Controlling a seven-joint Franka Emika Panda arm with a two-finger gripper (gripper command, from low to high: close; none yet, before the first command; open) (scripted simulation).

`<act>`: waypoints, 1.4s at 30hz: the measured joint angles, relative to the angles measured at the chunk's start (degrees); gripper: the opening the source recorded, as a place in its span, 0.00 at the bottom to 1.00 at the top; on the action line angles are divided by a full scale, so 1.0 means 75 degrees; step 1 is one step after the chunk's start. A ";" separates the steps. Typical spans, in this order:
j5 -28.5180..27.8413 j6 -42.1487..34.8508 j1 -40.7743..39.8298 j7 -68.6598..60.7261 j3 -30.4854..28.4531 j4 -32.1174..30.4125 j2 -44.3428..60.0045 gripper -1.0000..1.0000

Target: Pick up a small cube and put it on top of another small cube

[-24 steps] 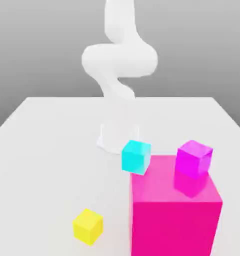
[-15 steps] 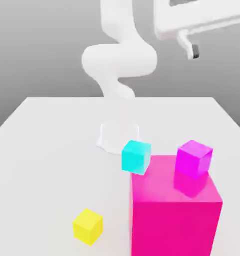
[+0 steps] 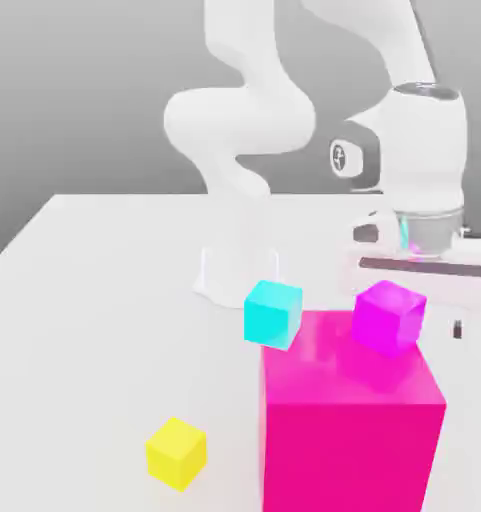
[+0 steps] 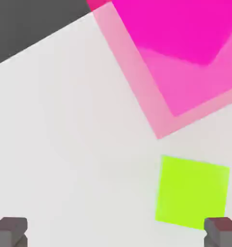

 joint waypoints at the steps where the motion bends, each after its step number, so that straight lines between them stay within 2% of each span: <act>1: -0.0308 -0.0003 -0.0180 0.0350 -0.0084 -0.0028 0.0266 0.50; 4: -0.1574 0.0413 0.0222 0.1398 -0.0637 0.0073 0.1133 0.50; 8: -0.3103 0.1206 0.1485 0.2563 -0.2210 0.0330 0.2240 0.50; 9: -0.3311 0.1364 0.1758 0.2724 -0.2530 0.0377 0.2438 0.00; 15: -0.3413 0.1467 0.1898 0.2803 -0.2692 0.0402 0.2538 0.00; 17: -0.3085 0.1260 0.1610 0.2552 -0.2328 0.0334 0.2276 0.00; 21: -0.1493 0.0519 0.0952 0.1363 -0.1295 0.0081 0.1234 0.00; 24: -0.0629 -0.0117 0.1190 0.0462 -0.0938 0.0216 0.0487 0.00; 26: -0.0432 -0.0701 0.1648 -0.0117 -0.0940 0.0645 0.0128 0.00; 31: -0.0187 -0.2336 0.1727 -0.1459 -0.1166 0.1857 -0.0670 0.00; 42: 0.0306 -0.5931 0.1272 -0.3420 -0.2213 0.3751 -0.1884 0.00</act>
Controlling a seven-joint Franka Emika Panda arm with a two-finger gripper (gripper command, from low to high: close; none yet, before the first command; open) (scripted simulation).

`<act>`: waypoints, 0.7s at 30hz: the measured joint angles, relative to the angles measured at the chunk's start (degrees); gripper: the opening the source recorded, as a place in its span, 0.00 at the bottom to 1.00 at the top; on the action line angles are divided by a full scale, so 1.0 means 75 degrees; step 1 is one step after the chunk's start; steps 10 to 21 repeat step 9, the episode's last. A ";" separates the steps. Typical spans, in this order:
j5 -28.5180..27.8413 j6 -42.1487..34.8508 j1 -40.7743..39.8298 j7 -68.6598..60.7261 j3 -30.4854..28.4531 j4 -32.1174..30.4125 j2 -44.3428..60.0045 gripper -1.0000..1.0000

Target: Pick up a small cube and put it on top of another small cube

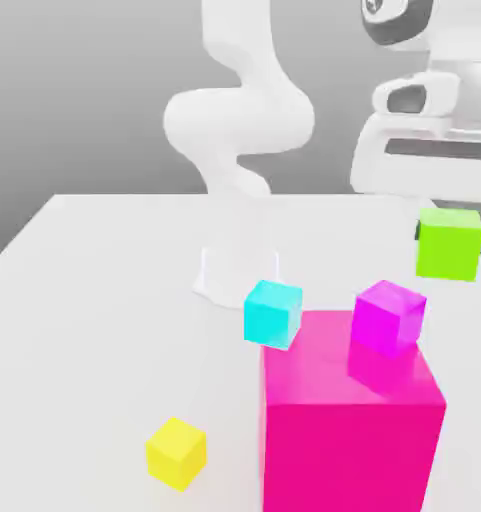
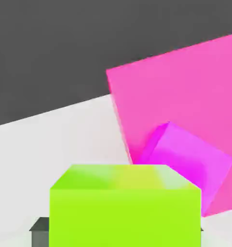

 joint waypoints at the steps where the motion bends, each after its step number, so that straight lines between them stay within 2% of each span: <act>1: 0.0038 -0.0071 -0.0109 0.0007 -0.0118 -0.0037 0.0011 0.00; 5: 0.0033 0.0866 -0.0224 0.0055 -0.0161 -0.0678 0.0425 0.00; 6: 0.0028 0.1035 -0.0230 0.0062 -0.0151 -0.0783 0.0494 1.00; 21: 0.0028 0.1036 -0.0230 0.0062 -0.0151 -0.0783 0.0494 1.00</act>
